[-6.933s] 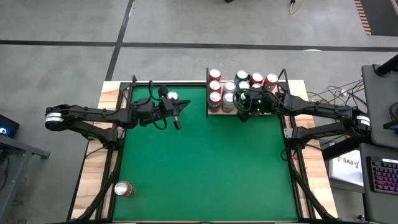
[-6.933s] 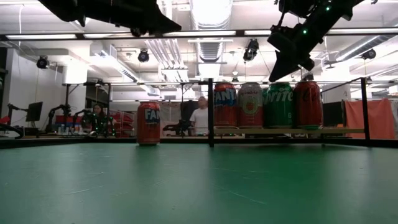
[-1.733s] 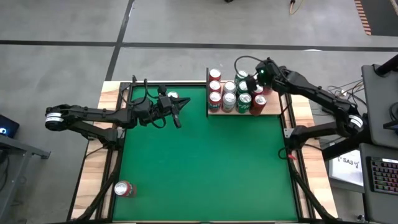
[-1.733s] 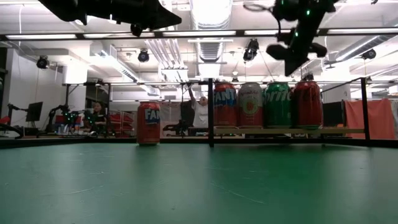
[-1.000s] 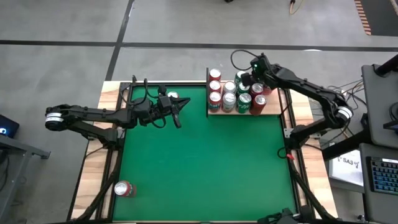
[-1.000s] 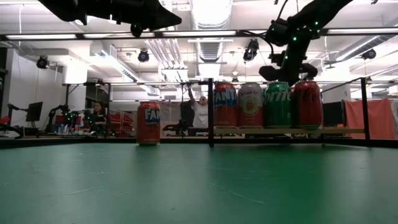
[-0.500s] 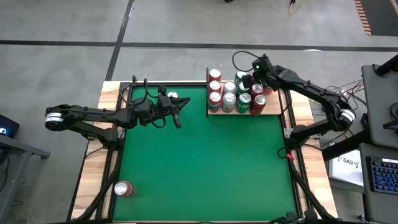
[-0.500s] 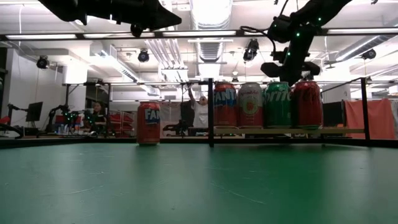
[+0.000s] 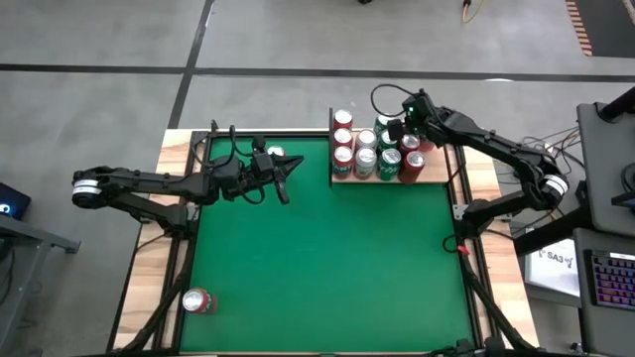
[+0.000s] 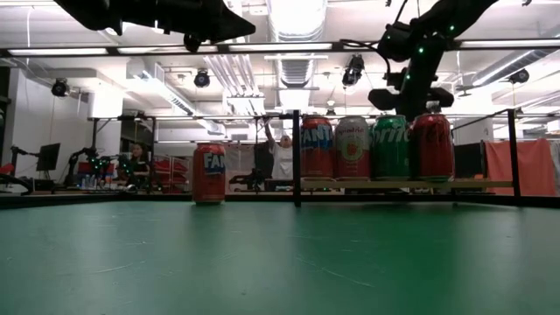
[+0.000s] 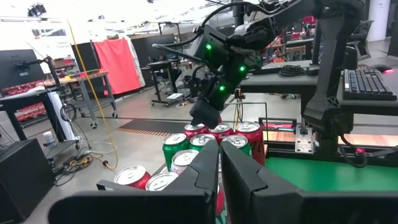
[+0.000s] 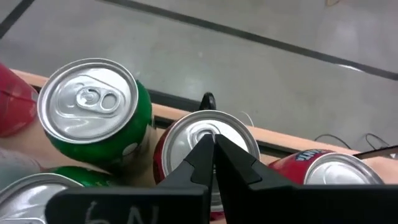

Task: Place canned beverage on shelf
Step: Adjust the soda cans on the shelf

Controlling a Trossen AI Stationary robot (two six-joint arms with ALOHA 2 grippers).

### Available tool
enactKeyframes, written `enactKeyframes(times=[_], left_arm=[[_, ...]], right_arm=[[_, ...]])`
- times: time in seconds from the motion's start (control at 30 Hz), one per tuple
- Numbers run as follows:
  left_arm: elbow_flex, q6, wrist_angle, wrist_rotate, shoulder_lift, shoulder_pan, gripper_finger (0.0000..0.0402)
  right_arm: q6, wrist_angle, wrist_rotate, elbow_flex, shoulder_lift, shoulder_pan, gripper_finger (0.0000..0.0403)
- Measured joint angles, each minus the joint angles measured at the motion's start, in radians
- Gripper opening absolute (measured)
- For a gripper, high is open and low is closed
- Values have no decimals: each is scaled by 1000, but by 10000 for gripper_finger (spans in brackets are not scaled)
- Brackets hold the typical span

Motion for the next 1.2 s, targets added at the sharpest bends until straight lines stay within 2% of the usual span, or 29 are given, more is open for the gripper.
enactKeyframes(times=[0.2,0.83,1.2], left_arm=[[0,0,0,0,0,1,1],[0,0,0,0,0,0,1],[0,0,0,0,0,0,1]], right_arm=[[-1,76,2,-44,-2,2,9],[1,92,-4,-48,-6,6,9],[-11,80,0,-53,-102,13,9]])
